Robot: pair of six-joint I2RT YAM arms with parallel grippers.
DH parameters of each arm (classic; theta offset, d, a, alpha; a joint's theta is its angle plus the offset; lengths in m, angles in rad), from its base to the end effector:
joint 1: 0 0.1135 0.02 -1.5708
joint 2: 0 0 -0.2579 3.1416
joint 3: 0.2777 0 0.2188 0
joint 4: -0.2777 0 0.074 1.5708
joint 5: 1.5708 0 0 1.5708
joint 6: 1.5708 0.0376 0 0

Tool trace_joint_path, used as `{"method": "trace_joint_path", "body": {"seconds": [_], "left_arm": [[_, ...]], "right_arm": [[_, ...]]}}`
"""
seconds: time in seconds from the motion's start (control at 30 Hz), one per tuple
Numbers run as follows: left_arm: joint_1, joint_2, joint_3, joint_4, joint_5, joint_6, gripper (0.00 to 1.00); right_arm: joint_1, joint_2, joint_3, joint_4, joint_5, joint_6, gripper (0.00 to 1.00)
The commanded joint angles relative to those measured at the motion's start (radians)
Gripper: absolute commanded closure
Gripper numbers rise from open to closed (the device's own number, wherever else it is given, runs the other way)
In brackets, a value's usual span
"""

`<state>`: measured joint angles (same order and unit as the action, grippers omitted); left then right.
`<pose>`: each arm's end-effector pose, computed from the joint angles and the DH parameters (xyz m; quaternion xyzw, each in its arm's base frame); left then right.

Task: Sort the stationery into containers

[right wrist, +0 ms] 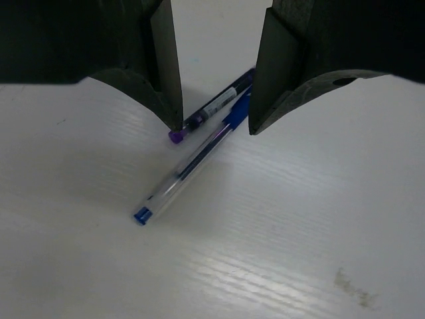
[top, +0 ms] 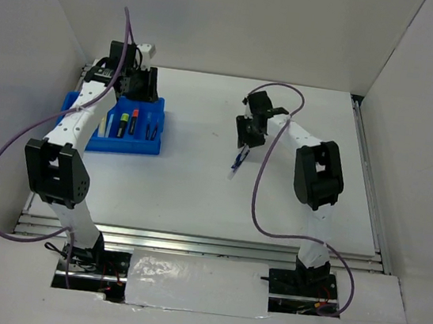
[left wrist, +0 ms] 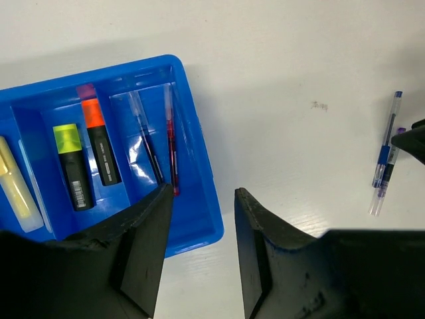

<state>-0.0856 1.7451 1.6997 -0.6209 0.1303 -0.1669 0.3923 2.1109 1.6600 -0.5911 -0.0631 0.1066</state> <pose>0.3634 -0.0361 0.3491 -0.0080 0.8980 -0.1130 0.4252 0.3913 0.1644 0.2007 -0.1455 0.9538 0.0940 0.2456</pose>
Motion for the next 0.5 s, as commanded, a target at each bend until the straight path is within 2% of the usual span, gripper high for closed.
{"method": "trace_joint_path", "body": {"seconds": [0.0, 0.47], "left_arm": [[0.001, -0.027, -0.008, 0.015, 0.005, -0.032, 0.46], [0.001, -0.016, 0.000, 0.000, 0.017, -0.045, 0.46]], "right_arm": [[-0.027, 0.029, 0.067, -0.023, 0.017, 0.082, 0.49], [-0.024, 0.135, 0.150, -0.035, 0.013, 0.099, 0.56]]}}
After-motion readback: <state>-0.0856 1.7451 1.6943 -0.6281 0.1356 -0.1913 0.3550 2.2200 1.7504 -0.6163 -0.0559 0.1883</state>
